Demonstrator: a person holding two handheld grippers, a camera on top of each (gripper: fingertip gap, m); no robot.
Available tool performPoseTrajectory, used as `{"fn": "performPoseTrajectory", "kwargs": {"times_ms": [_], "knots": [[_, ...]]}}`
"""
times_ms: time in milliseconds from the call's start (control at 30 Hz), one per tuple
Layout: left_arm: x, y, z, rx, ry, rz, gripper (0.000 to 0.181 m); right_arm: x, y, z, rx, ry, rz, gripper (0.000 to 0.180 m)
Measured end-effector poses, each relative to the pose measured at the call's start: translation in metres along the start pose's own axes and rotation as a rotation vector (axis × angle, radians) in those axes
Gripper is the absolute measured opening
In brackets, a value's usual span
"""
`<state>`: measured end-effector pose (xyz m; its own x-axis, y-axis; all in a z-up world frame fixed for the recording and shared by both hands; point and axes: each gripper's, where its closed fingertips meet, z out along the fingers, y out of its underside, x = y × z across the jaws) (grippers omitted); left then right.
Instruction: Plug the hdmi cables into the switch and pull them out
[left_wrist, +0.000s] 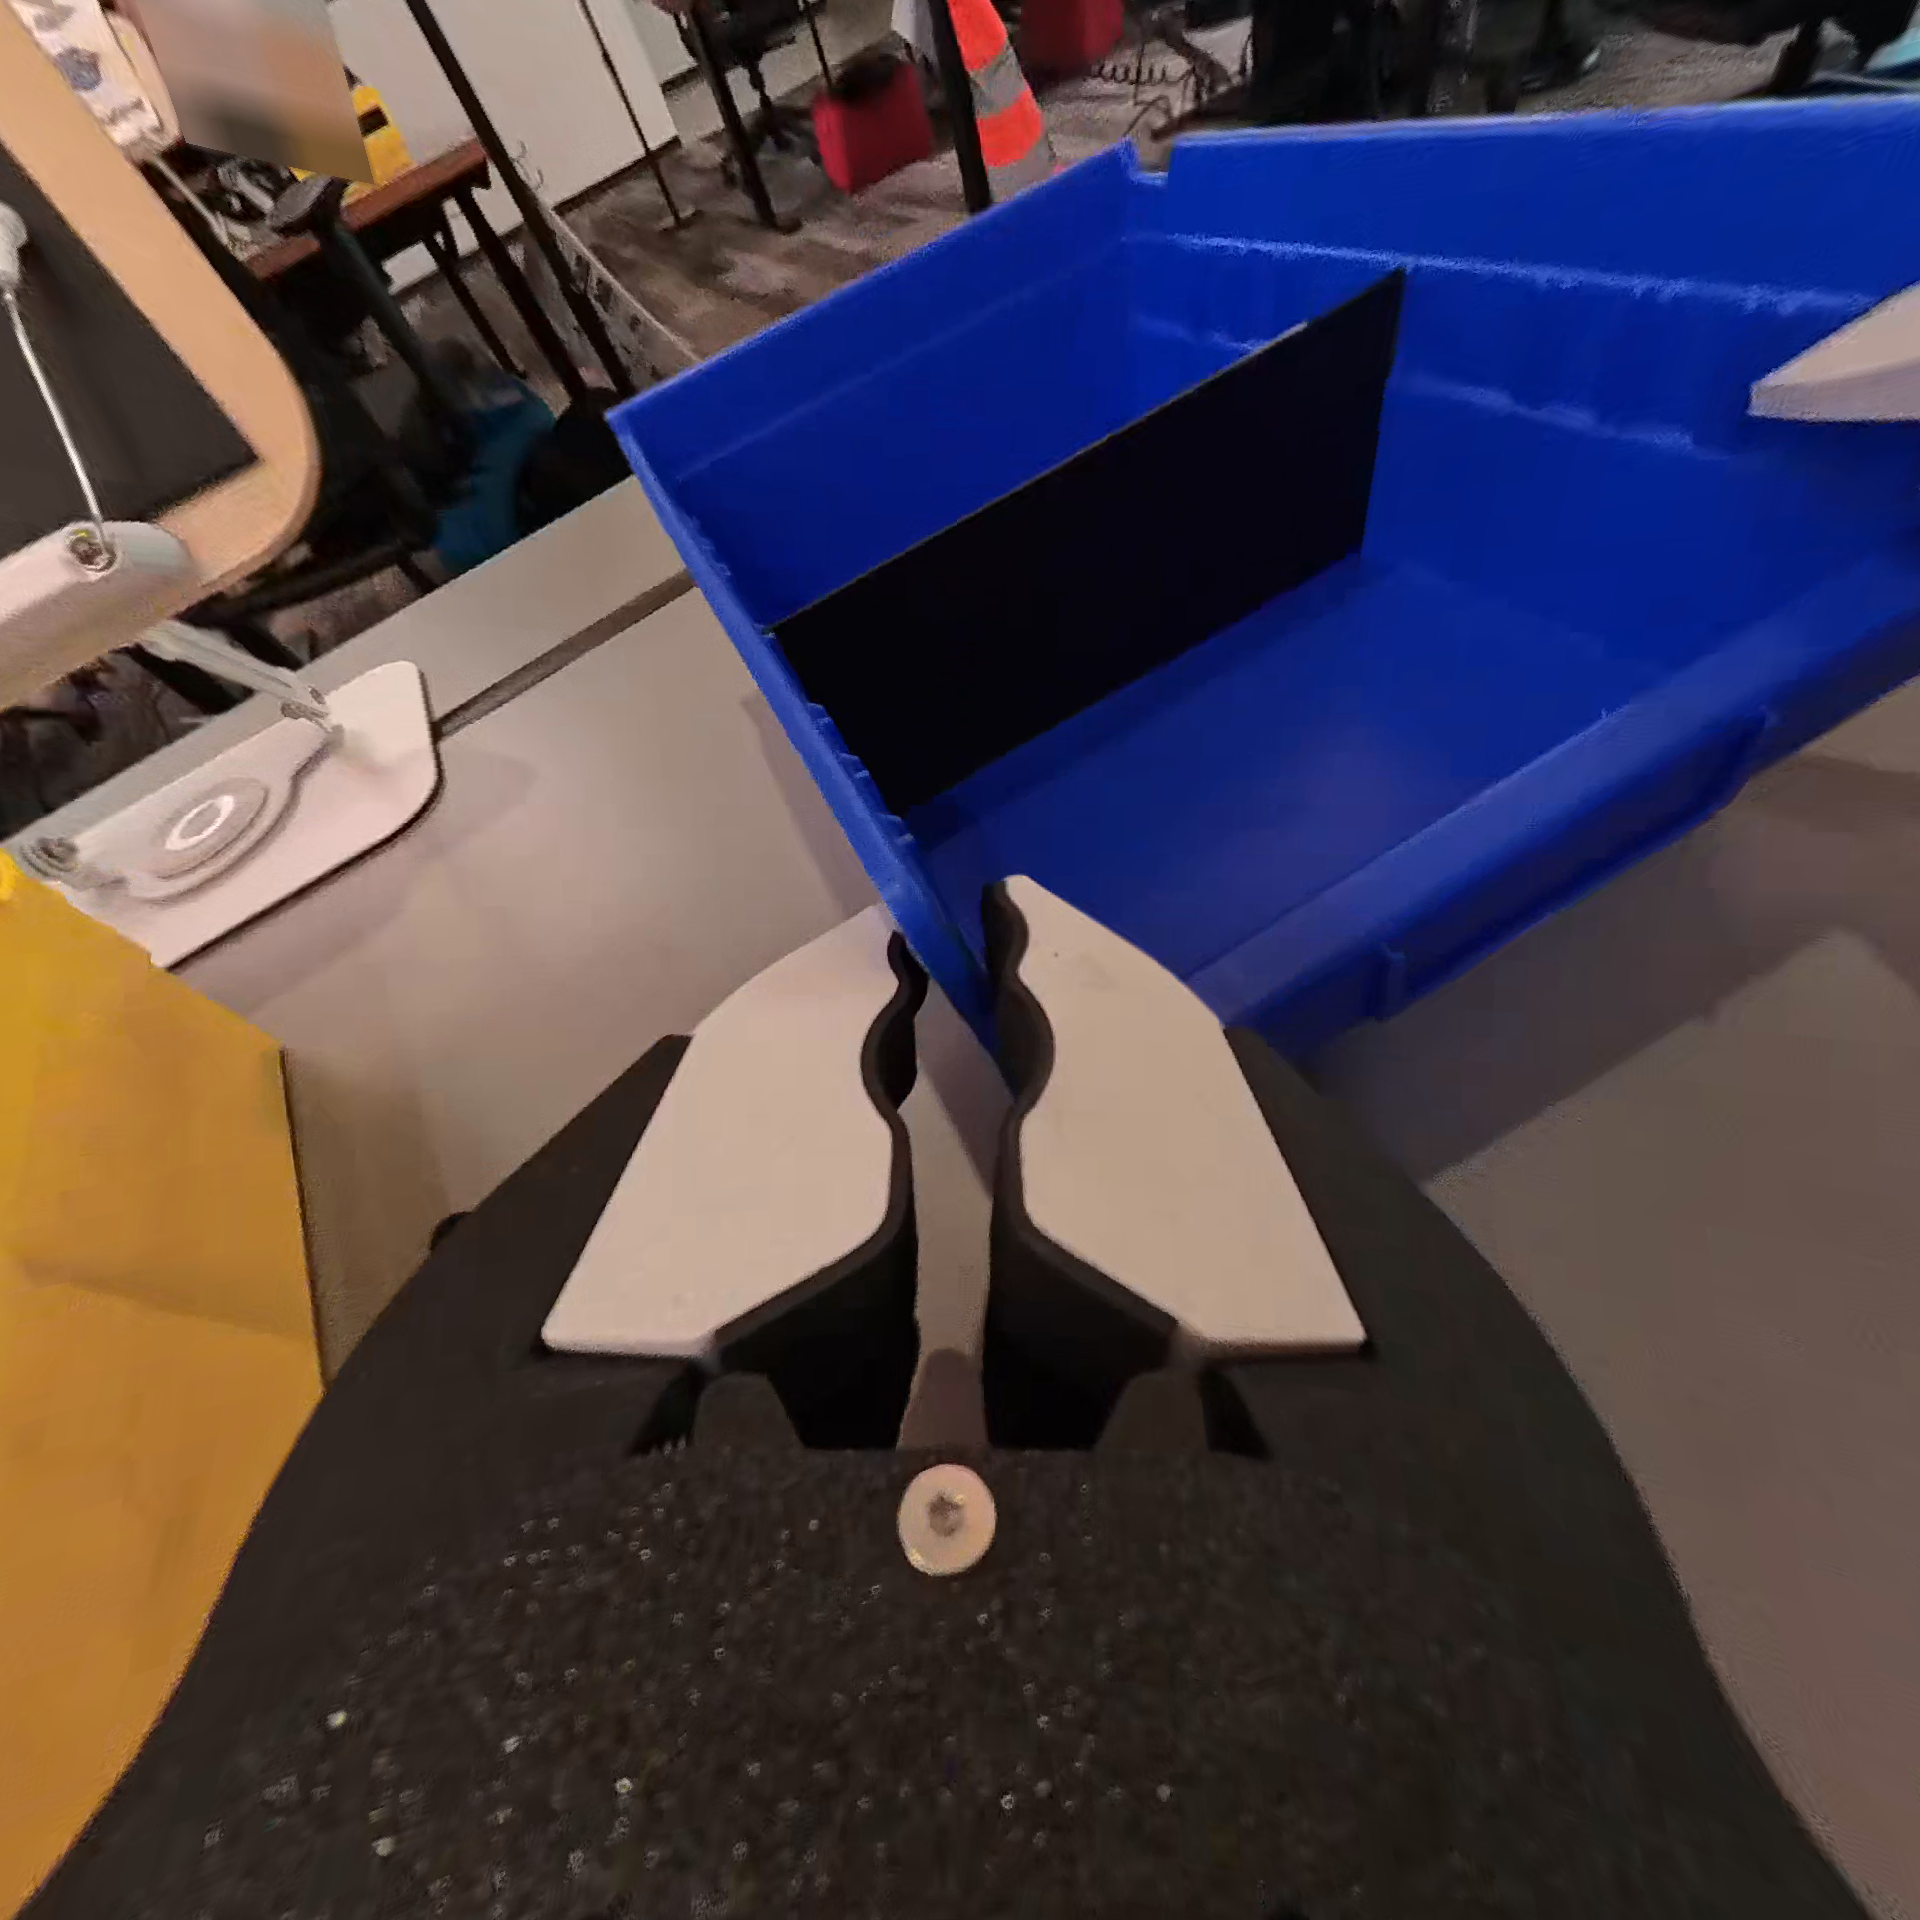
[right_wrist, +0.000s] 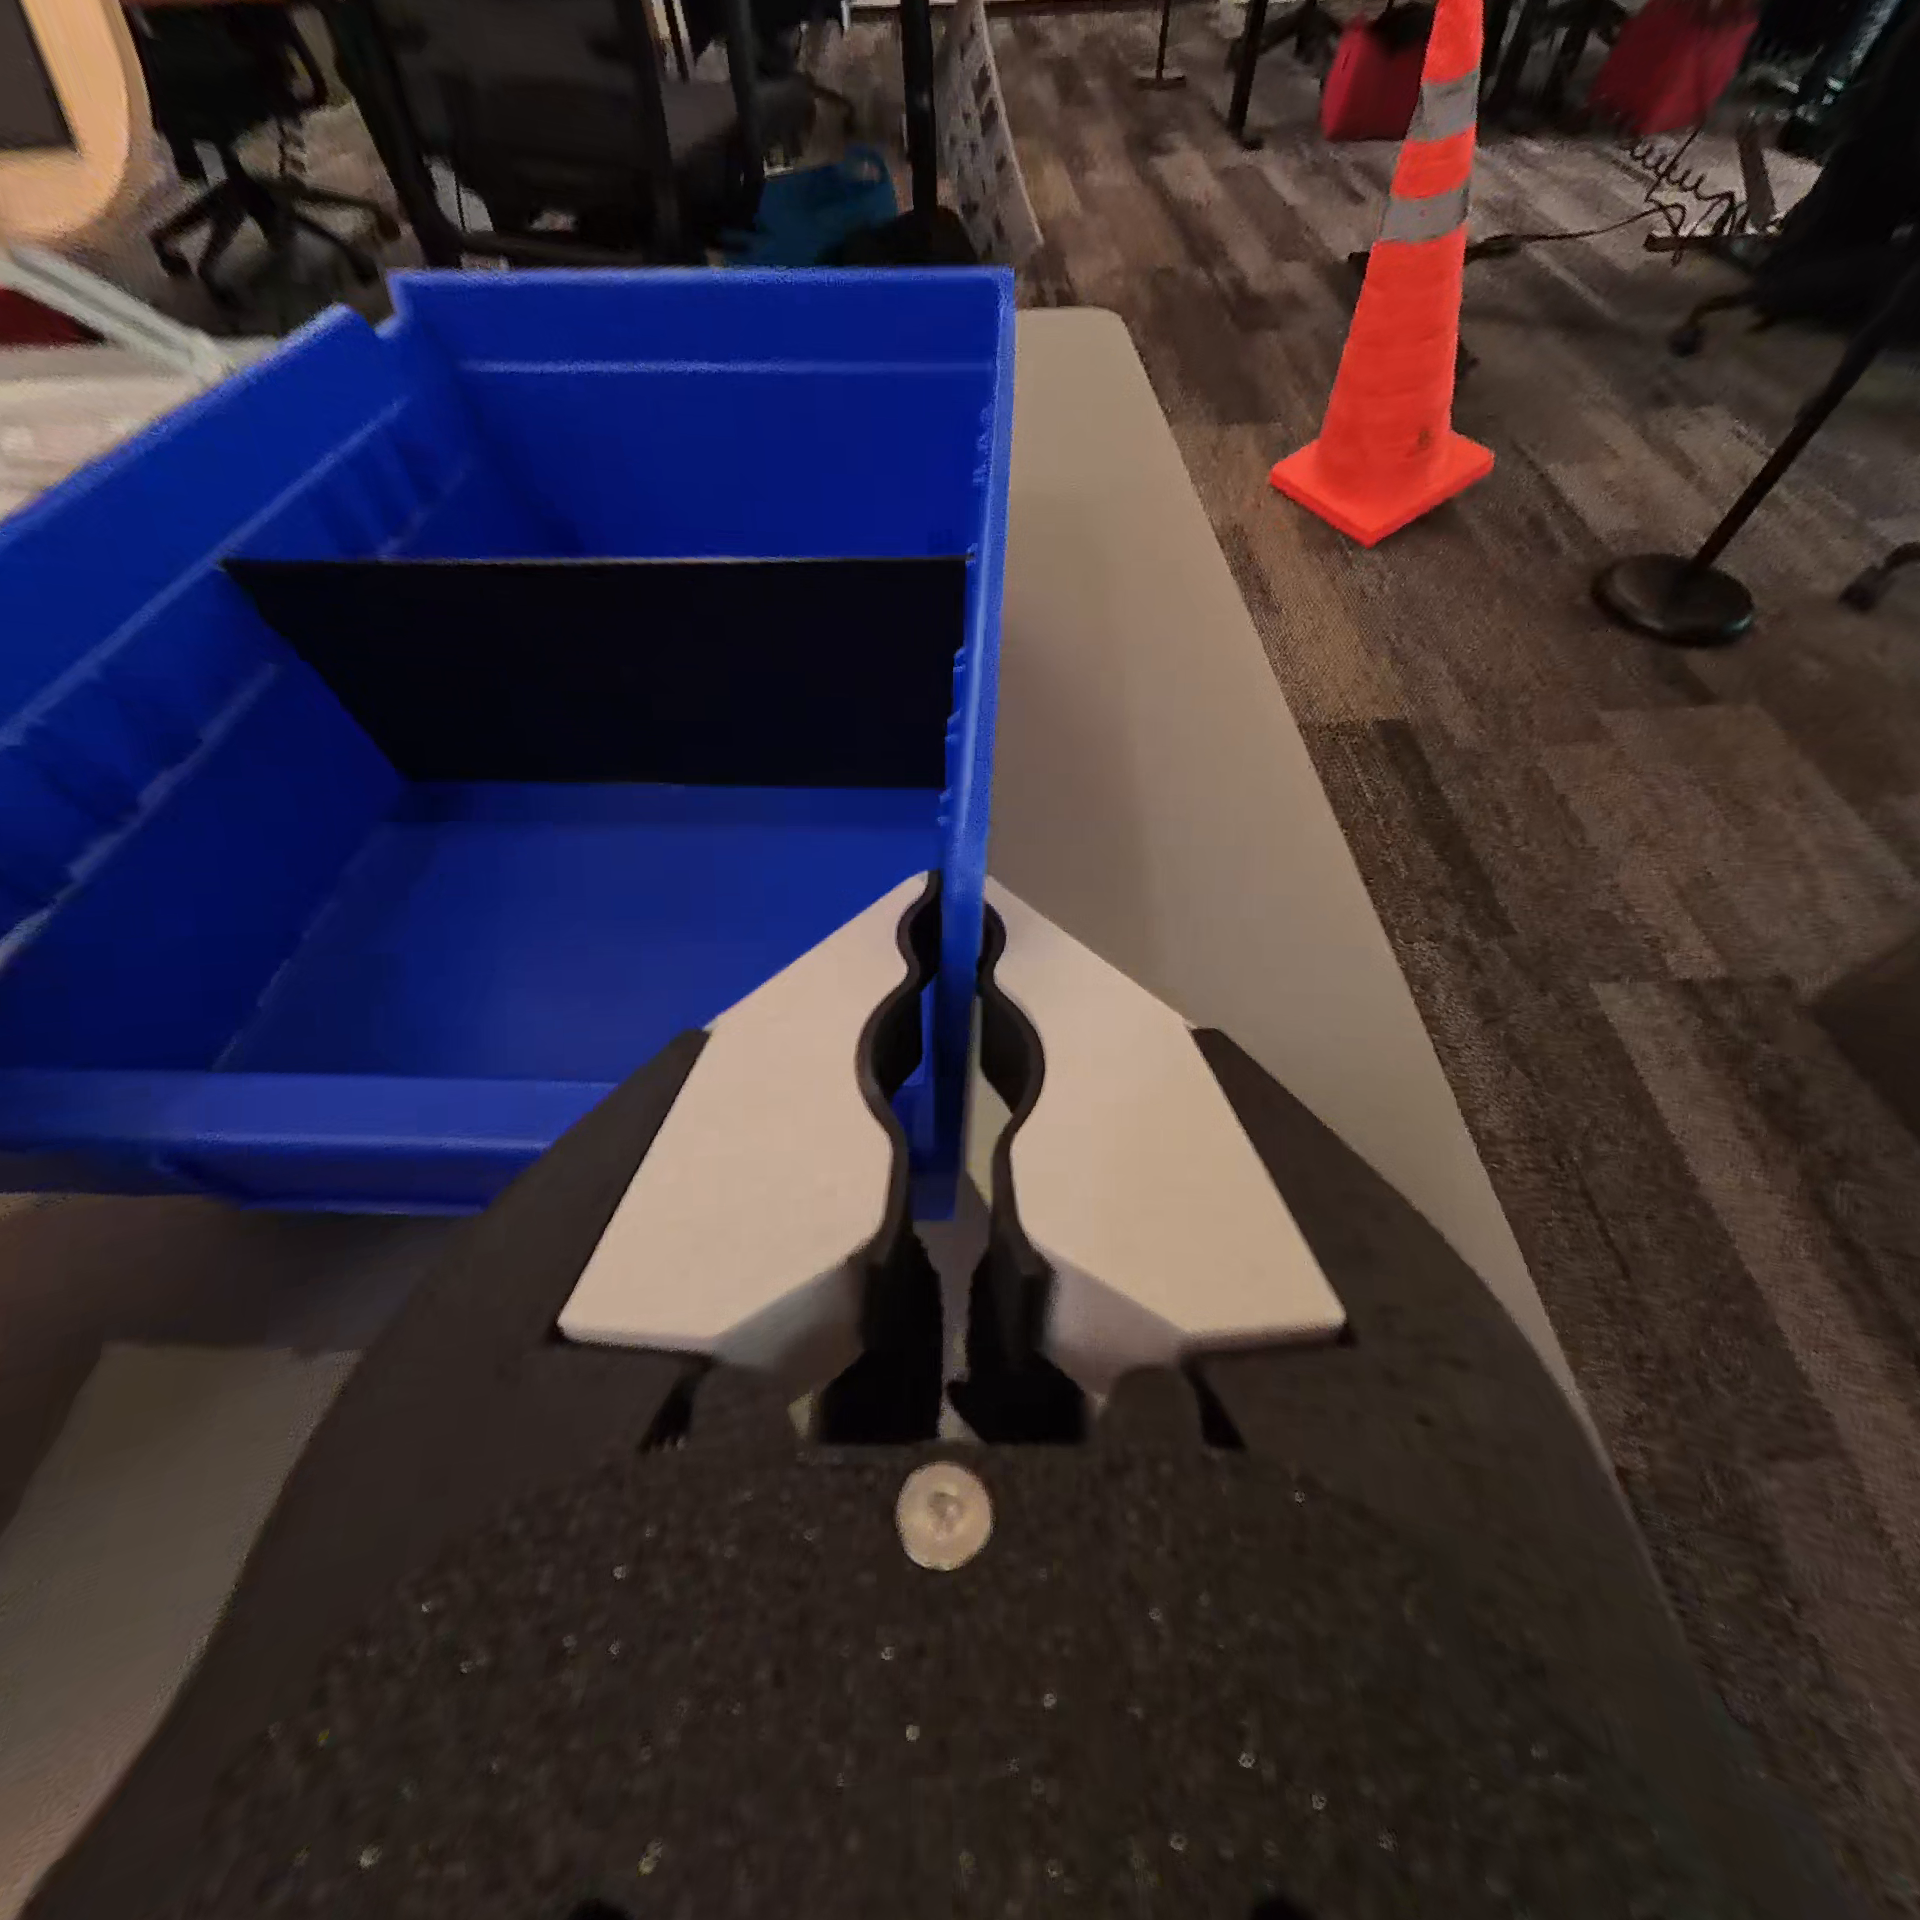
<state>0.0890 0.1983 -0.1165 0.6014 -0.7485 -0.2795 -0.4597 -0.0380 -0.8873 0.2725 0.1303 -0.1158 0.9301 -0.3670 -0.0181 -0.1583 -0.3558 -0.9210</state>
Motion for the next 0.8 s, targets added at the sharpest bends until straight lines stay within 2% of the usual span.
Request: {"fn": "performPoseTrajectory", "kwargs": {"times_ms": [167, 333, 367, 433, 500, 567, 700, 733, 800], "knots": [[0.014, 0.013, -0.013, 0.007, 0.027, 0.025, 0.016, -0.001, 0.017, 0.004, -0.045, -0.022, 0.078, 0.004], [0.029, 0.014, -0.028, -0.044, 0.188, 0.067, 0.022, 0.006, 0.010, 0.003, -0.023, 0.057, 0.053, 0.018], [0.033, 0.013, -0.042, -0.041, 0.232, 0.069, 0.024, 0.006, 0.003, -0.005, 0.010, 0.068, 0.056, 0.024], [0.038, 0.013, -0.084, 0.000, 0.337, 0.061, 0.036, 0.008, -0.013, -0.029, 0.083, 0.105, 0.044, 0.023], [0.025, 0.022, -0.132, 0.054, 0.390, 0.028, 0.040, -0.009, -0.025, -0.052, 0.141, 0.060, 0.028, 0.023], [-0.017, 0.035, -0.168, 0.101, 0.313, -0.038, 0.038, -0.048, -0.033, -0.070, 0.175, -0.070, 0.047, 0.023], [-0.175, 0.057, -0.228, 0.322, -0.179, -0.175, 0.026, -0.166, -0.036, -0.089, 0.194, -0.310, -0.022, 0.026], [-0.207, 0.074, -0.236, 0.295, -0.276, -0.181, 0.027, -0.198, -0.031, -0.089, 0.190, -0.335, -0.054, 0.028], [-0.247, 0.109, -0.240, 0.186, -0.355, -0.214, 0.033, -0.263, -0.011, -0.089, 0.162, -0.404, -0.075, 0.028]]}}
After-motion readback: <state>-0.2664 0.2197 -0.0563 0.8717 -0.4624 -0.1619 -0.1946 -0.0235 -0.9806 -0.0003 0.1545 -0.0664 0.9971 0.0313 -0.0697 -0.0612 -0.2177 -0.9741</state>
